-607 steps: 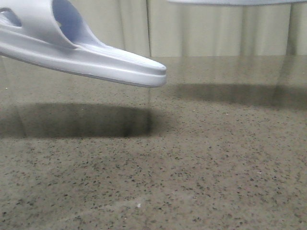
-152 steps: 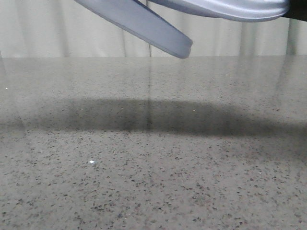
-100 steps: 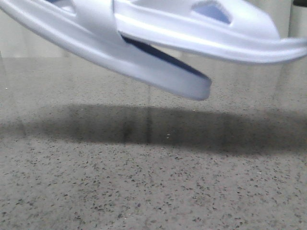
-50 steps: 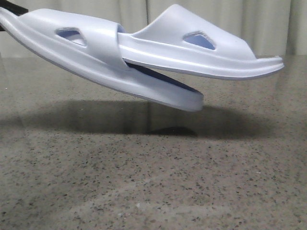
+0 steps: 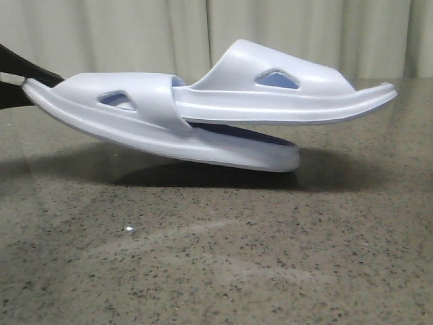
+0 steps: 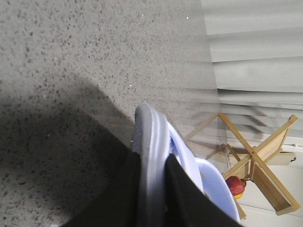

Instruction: Insert blue slippers together front up

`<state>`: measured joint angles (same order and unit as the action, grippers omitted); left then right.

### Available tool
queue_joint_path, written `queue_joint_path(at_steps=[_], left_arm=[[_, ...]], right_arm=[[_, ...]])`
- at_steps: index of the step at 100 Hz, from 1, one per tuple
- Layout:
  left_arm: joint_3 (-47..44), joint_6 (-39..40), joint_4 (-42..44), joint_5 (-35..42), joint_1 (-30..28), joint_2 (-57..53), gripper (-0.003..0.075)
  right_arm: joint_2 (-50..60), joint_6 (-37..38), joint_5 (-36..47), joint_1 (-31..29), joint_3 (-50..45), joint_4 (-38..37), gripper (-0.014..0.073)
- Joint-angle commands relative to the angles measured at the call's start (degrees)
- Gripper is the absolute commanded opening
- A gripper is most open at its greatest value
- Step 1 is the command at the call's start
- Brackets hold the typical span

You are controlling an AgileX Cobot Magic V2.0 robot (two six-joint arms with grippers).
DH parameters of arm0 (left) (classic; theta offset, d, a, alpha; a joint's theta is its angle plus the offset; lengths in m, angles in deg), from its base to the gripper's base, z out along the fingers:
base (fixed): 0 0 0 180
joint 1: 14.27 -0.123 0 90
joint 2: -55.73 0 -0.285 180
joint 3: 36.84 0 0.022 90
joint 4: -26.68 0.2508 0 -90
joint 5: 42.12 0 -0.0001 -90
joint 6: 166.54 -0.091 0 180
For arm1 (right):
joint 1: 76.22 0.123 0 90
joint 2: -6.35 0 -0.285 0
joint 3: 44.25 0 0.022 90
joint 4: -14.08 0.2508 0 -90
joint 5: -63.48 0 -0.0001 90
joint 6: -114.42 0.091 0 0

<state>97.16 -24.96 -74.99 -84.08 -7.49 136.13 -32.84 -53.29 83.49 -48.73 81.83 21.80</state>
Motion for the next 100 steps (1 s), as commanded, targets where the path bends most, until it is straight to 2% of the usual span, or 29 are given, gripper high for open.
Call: queue_joint_path(at_steps=[1,20,28,37,54,64,84,100], left_arm=[[1.8,-1.2,-5.0,-3.3,0.4,-0.5,0.0016],[1.8,-4.5,-5.0,-2.2,0.4,-0.5,0.0023],[1.8,-6.1,-5.0,-2.2,0.4,-0.5,0.0066],[1.8,-6.7,-5.0,-2.2,0.4,-0.5,0.016],[1.8,-8.6,-5.0,-2.2,0.4,-0.5,0.0395],[1.8,-13.1,-5.0,-1.3,0.4,-0.5,0.048],[1.9,-19.0,-5.0,3.6,0.4,-0.8,0.0501],[1.9,-25.2,-5.0,11.5,0.4,-0.9,0.0501]], right_arm=[[0.1,-1.0,3.8,-0.5,2.0,-1.0,0.032],[0.1,-1.0,3.4,-0.5,2.0,-0.9,0.032],[0.1,-1.0,3.4,-0.5,2.0,-0.9,0.032],[0.1,-1.0,3.4,-0.5,2.0,-0.9,0.032],[0.1,-1.0,3.4,-0.5,2.0,-0.8,0.032],[0.1,-1.0,3.4,-0.5,2.0,-0.8,0.032],[0.1,-1.0,3.4,-0.5,2.0,-0.8,0.032],[0.1,-1.0,3.3,-0.5,2.0,-0.8,0.032]])
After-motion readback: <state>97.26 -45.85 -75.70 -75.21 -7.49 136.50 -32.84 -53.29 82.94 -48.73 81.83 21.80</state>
